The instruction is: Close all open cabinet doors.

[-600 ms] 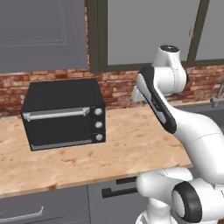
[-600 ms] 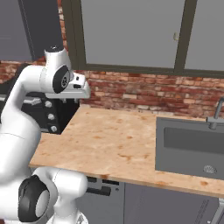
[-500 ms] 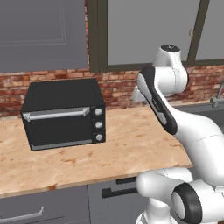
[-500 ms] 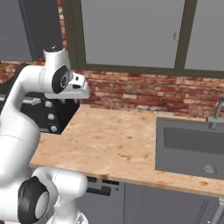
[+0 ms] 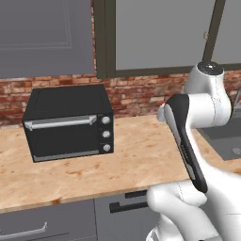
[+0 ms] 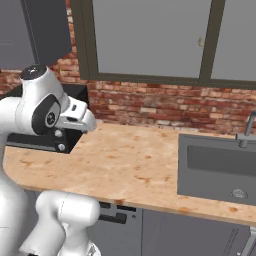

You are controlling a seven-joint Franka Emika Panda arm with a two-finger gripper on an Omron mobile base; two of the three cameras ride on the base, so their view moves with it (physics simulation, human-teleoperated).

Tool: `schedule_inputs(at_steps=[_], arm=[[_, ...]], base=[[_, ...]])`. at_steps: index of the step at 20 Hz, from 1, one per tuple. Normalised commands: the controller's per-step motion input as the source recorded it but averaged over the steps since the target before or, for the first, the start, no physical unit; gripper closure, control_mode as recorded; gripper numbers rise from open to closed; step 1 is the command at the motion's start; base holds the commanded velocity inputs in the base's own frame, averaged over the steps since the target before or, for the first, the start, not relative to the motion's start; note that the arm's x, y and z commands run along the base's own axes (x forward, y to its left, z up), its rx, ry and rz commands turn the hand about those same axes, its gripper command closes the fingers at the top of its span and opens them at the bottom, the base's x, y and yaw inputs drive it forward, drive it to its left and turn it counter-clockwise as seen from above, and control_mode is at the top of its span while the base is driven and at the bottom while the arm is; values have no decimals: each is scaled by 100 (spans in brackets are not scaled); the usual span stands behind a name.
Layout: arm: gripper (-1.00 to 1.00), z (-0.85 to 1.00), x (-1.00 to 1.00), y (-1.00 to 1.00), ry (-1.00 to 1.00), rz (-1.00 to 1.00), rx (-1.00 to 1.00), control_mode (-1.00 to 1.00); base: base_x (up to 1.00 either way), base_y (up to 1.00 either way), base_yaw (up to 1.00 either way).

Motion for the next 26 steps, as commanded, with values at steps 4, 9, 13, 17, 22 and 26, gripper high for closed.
schedule_inputs(at_steps=[4,9,13,17,22,26], arm=[[-100,34,-69,-22,-5,-8,0,-100],[-100,60,-47,1,0,1,0,-100],[-100,68,-39,0,0,3,1,-100],[-100,80,-23,0,11,0,0,-100],[-100,44,-44,0,15,0,0,-100],[-100,1,-48,0,8,0,0,-100]], base=[[0,0,0],[0,0,0],[0,0,0],[0,0,0],[0,0,0],[0,0,0]])
